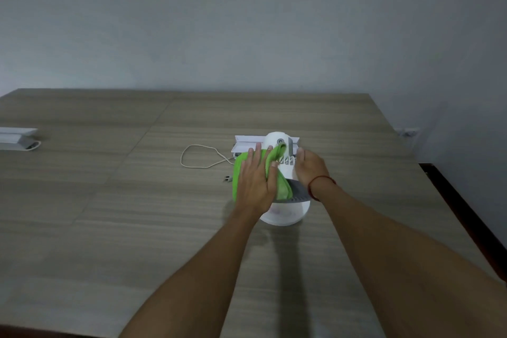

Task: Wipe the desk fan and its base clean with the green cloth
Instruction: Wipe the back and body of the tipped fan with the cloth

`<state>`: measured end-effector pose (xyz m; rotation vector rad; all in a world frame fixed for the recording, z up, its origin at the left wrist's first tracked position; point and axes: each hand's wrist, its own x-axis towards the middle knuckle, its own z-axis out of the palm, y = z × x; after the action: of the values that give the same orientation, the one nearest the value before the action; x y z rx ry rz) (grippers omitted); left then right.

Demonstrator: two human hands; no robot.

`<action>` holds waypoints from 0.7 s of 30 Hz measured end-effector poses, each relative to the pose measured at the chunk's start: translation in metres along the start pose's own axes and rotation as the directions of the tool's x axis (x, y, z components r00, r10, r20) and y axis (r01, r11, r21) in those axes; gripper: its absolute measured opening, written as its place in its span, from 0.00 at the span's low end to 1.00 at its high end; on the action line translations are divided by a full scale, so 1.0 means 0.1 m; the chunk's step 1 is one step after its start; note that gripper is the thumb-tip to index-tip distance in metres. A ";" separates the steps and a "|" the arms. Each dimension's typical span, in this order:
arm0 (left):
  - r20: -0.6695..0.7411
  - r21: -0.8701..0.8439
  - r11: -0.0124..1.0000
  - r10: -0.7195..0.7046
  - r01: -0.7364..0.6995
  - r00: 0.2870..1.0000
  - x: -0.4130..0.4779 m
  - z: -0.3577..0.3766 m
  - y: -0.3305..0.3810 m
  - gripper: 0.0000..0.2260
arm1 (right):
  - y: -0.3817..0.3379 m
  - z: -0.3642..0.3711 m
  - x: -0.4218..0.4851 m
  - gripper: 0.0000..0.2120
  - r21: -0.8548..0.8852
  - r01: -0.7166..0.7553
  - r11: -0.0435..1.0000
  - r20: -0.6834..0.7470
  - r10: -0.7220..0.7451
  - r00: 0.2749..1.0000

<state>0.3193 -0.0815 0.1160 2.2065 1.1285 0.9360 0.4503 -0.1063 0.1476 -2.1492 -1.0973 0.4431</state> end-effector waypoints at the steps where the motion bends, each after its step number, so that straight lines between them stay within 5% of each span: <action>1: -0.022 -0.034 0.998 -0.044 0.043 0.999 0.00 0.01 0.02 0.22 | -0.04 0.02 0.00 0.23 0.013 0.004 1.000 0.006 -0.004 1.000; 10: -0.052 -0.275 0.904 -0.355 0.328 0.933 0.33 0.03 -0.38 0.28 | -0.01 0.30 0.06 0.21 -0.108 0.129 0.986 -0.151 -0.145 0.978; 16: 0.211 -0.445 0.614 -0.635 0.652 0.743 0.63 0.07 -0.74 0.26 | 0.07 0.34 0.26 0.23 -0.090 0.129 0.988 -0.168 -0.143 0.975; 21: 0.368 -0.509 0.415 -0.687 0.754 0.627 0.55 0.05 -1.07 0.20 | 0.08 0.35 0.24 0.18 -0.070 0.179 0.981 -0.139 -0.187 0.972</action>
<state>0.2926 0.0213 0.0598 1.0003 1.2967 0.6338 0.4495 -0.0762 0.1168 -2.0695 -1.2245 0.1694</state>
